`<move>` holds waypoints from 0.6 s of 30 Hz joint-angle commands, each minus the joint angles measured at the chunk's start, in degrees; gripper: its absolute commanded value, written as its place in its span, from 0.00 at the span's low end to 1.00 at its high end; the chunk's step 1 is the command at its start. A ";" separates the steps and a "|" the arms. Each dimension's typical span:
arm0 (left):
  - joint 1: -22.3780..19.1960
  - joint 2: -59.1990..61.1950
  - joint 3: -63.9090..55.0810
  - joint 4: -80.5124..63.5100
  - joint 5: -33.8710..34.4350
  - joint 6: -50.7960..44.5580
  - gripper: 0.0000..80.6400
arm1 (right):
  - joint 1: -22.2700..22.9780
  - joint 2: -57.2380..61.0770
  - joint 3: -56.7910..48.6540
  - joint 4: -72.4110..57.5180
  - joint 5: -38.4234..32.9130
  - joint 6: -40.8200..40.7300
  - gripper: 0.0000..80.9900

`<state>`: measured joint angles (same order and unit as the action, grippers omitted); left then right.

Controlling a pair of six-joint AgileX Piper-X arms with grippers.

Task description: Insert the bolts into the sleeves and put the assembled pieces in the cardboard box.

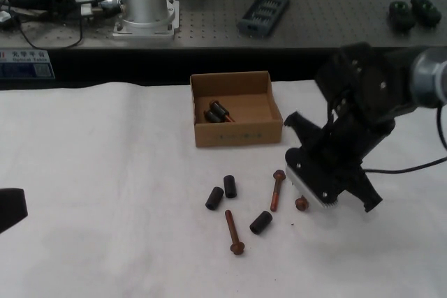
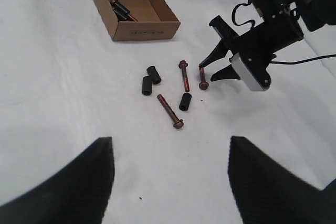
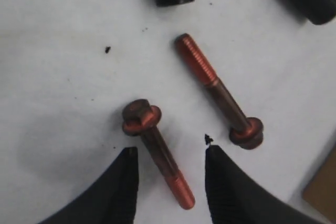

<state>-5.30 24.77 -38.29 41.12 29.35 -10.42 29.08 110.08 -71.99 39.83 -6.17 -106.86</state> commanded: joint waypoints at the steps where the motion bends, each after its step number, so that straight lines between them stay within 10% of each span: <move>1: 0.15 -0.14 -0.20 -0.51 -0.54 0.61 0.57 | 0.11 0.23 -0.04 -0.89 0.05 -2.14 0.39; 18: 0.15 -0.14 -0.20 -0.93 -0.68 0.59 0.57 | 0.40 1.42 -0.15 -0.22 0.05 -2.27 0.39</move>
<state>-5.30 24.77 -38.29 41.00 29.20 -10.44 29.21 110.95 -71.99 38.97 -5.77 -108.46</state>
